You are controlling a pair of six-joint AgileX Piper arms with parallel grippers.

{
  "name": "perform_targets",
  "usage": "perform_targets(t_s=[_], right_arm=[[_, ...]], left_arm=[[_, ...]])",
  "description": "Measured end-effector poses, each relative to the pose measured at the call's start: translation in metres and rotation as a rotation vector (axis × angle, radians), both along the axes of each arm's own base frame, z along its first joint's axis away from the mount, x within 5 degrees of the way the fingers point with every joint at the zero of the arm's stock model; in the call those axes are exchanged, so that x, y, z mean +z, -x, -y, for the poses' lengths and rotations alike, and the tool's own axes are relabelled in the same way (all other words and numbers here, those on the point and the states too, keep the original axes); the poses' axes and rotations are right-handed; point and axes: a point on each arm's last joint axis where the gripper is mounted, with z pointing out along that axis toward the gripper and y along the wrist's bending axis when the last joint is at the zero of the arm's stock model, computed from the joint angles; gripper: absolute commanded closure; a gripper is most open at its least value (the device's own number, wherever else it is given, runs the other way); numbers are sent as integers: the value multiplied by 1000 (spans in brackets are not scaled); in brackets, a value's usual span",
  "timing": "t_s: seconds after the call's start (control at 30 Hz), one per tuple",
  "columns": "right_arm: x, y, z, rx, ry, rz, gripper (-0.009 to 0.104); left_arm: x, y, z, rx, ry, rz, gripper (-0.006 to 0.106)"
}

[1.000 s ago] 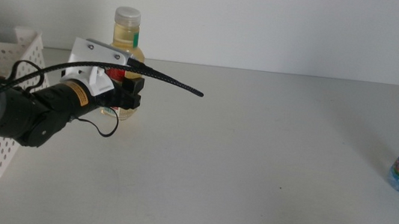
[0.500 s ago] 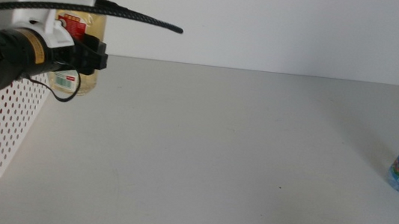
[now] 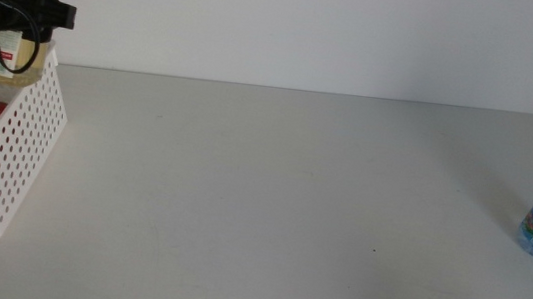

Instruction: Use arms to grab the bottles and put them into the dustbin to the left of the table.

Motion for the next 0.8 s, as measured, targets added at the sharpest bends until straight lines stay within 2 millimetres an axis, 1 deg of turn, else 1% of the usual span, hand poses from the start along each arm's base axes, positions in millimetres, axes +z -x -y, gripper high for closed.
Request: perform_targets(t_s=[0.23,0.33,0.43,0.53,0.6,0.8], right_arm=[[0,0,0,0,0,0,1],[0,0,0,0,0,0,1],[0,0,0,0,0,0,1],[0,0,0,0,0,0,1],[0,0,0,0,0,0,1],[0,0,0,0,0,0,1]], left_arm=[[27,6,-6,-10,-89,-147,102],[38,2,-17,15,-99,-198,102],[41,-6,-32,36,-104,-273,102],[39,-14,-49,44,-102,-362,102],[35,-18,-60,50,-94,-422,102],[7,-31,-92,94,-15,-567,102]])
